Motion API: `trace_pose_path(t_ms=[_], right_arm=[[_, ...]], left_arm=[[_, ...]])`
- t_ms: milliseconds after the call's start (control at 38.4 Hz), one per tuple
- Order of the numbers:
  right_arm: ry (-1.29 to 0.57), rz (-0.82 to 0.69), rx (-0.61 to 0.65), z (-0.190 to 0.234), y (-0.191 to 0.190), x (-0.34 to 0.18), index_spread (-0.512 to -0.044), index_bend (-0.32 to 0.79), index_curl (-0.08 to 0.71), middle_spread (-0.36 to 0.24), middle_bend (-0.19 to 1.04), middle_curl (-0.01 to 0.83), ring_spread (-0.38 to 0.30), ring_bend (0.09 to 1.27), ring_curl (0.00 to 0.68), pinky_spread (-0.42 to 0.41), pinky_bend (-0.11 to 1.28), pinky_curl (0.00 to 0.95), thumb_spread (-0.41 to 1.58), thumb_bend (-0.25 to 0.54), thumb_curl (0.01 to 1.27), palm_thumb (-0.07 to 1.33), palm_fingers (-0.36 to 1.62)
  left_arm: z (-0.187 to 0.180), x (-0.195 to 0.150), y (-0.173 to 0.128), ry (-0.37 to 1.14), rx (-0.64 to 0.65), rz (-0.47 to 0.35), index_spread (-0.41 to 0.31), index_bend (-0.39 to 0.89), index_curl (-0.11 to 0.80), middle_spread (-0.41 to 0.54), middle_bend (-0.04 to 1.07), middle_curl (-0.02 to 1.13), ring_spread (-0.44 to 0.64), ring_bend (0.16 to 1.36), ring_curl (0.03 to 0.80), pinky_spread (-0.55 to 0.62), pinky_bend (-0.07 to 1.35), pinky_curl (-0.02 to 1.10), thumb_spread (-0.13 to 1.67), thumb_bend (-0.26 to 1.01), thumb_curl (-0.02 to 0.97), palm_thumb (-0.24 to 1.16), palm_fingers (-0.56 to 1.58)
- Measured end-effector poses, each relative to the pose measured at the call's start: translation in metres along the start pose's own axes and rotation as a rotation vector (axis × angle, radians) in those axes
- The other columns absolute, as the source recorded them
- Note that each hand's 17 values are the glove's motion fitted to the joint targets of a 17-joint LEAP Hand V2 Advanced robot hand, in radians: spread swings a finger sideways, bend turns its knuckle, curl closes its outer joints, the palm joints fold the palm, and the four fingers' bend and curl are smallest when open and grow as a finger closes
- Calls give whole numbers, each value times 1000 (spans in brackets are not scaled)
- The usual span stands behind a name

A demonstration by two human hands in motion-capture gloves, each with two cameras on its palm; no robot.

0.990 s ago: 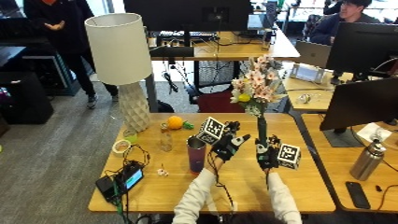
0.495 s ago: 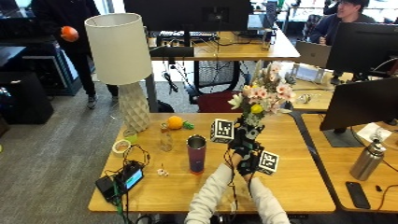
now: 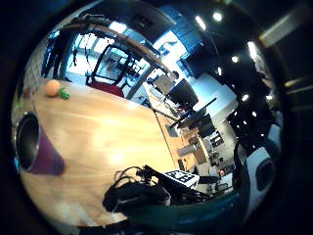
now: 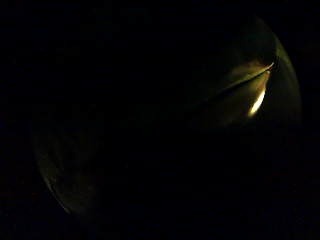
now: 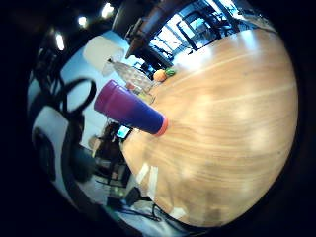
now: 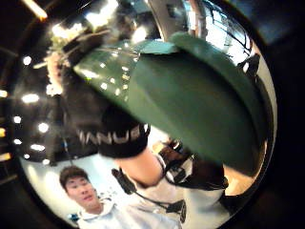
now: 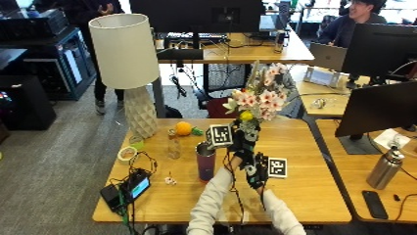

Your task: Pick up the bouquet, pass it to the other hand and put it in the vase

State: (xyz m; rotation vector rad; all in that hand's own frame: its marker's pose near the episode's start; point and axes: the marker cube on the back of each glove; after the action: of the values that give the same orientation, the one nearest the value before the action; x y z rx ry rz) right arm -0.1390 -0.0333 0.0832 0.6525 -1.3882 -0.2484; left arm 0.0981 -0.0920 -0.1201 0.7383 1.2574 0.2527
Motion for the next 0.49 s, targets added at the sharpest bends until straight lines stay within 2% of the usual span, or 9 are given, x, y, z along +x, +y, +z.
trace_pose_path(t_ms=[52,78,156,208,339,495], right_arm=[[10,-17,-22,-3,0,-7,-169,238,535,-117,750,575,-170,946,511,-274,718,475,604,-55,644,870,1198],[2,-21,-28,-4,1,-10,-167,193,522,-118,734,568,-166,927,504,-274,718,470,627,-62,638,845,1176],[58,-95,-18,-16,-6,1,-172,113,484,-100,675,540,-148,851,476,-247,698,454,768,-71,600,753,1118],[130,-153,-2,-25,-11,12,-178,96,460,-86,642,525,-139,816,463,-221,669,442,839,-66,575,702,1097],[-5,2,17,-29,-7,-7,-181,107,425,-75,558,492,-121,741,435,-177,609,417,941,-33,543,666,1087],[-35,2,27,-36,-10,-11,-181,104,395,-63,499,469,-112,675,414,-135,550,393,1014,-17,519,675,1095]], left_arm=[[-15,-5,-8,-155,18,-72,-304,393,449,-326,718,543,-367,776,429,-393,559,431,586,26,537,744,1468],[-22,-3,-14,-193,31,-78,-309,399,455,-331,725,546,-373,781,433,-398,563,432,574,22,546,753,1462],[-38,21,-32,-135,69,-16,-322,416,472,-345,741,554,-379,790,442,-409,574,436,542,6,572,773,1450],[-50,32,-44,-140,99,-3,-328,426,483,-348,744,555,-383,795,447,-414,580,438,522,-5,589,781,1443],[-79,34,-70,-291,194,-9,-339,435,503,-359,761,562,-389,804,456,-422,592,442,484,-22,623,794,1430],[-111,33,-95,-374,331,14,-342,438,520,-365,770,565,-393,813,464,-429,605,445,457,-27,657,798,1421]])
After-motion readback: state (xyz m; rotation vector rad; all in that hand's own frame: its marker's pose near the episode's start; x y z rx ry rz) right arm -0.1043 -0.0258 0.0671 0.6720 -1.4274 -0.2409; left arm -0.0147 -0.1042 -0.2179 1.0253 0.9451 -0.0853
